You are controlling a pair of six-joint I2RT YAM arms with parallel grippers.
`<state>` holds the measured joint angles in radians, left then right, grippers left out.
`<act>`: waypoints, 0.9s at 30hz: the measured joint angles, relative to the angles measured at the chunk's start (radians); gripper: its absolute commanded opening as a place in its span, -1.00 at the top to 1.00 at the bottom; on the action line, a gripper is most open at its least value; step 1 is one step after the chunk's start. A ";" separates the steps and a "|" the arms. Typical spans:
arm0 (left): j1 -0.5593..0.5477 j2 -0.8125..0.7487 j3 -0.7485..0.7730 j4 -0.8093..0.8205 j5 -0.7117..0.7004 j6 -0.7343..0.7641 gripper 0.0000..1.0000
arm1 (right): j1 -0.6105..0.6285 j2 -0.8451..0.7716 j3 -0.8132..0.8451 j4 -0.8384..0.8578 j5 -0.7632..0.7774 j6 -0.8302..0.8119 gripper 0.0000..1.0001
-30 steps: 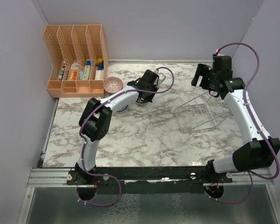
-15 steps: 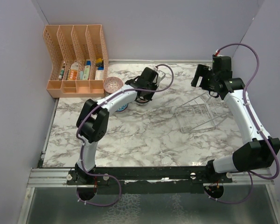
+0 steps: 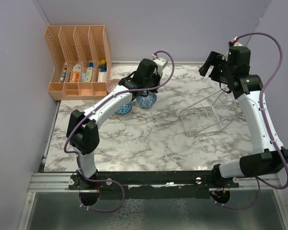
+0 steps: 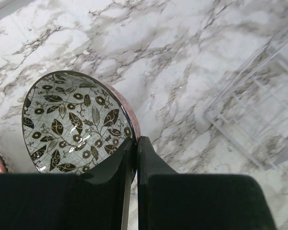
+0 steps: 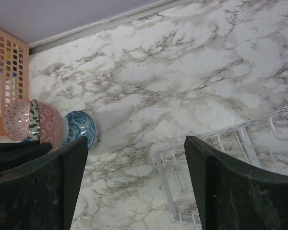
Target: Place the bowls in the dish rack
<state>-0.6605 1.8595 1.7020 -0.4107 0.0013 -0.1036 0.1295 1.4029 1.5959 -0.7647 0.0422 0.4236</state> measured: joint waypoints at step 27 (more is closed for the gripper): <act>-0.122 -0.252 -0.817 1.172 0.213 -1.341 1.00 | -0.002 -0.099 0.081 -0.073 -0.023 0.043 -0.64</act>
<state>-0.7826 1.6073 0.8852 0.7609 0.2146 -1.4445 0.1280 1.3041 1.6768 -0.8379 0.0196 0.4671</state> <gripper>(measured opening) 0.083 0.817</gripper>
